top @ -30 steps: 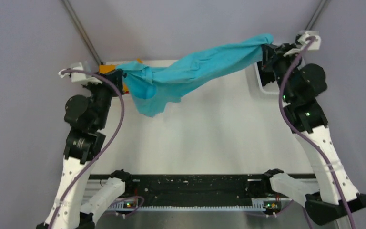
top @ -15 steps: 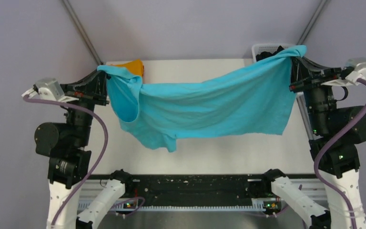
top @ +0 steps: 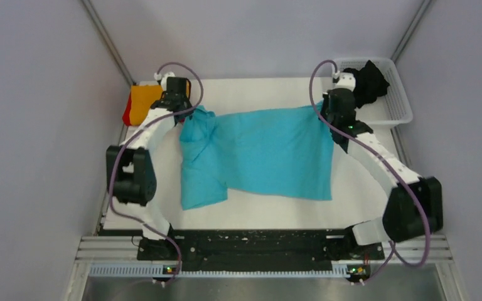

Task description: Fold and stack the t-shirts

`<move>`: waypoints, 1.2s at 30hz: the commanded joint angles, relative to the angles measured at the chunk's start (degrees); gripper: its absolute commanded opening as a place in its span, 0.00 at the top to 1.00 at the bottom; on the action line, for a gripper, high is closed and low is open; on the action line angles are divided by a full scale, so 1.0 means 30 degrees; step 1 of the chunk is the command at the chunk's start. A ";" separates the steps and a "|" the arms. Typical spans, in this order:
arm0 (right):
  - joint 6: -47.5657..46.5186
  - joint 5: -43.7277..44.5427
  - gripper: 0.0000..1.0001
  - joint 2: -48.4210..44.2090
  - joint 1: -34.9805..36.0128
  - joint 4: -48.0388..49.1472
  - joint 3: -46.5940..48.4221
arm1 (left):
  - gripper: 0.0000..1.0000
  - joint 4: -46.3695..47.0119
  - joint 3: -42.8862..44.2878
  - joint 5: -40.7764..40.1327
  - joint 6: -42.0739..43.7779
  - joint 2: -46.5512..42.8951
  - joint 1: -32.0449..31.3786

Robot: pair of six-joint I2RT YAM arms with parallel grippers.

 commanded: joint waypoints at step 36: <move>0.5366 -0.2619 0.01 0.0352 -0.1447 0.0084 -0.2881 | 0.10 -1.2315 -1.3121 0.5186 -0.8685 -1.1022 -0.1520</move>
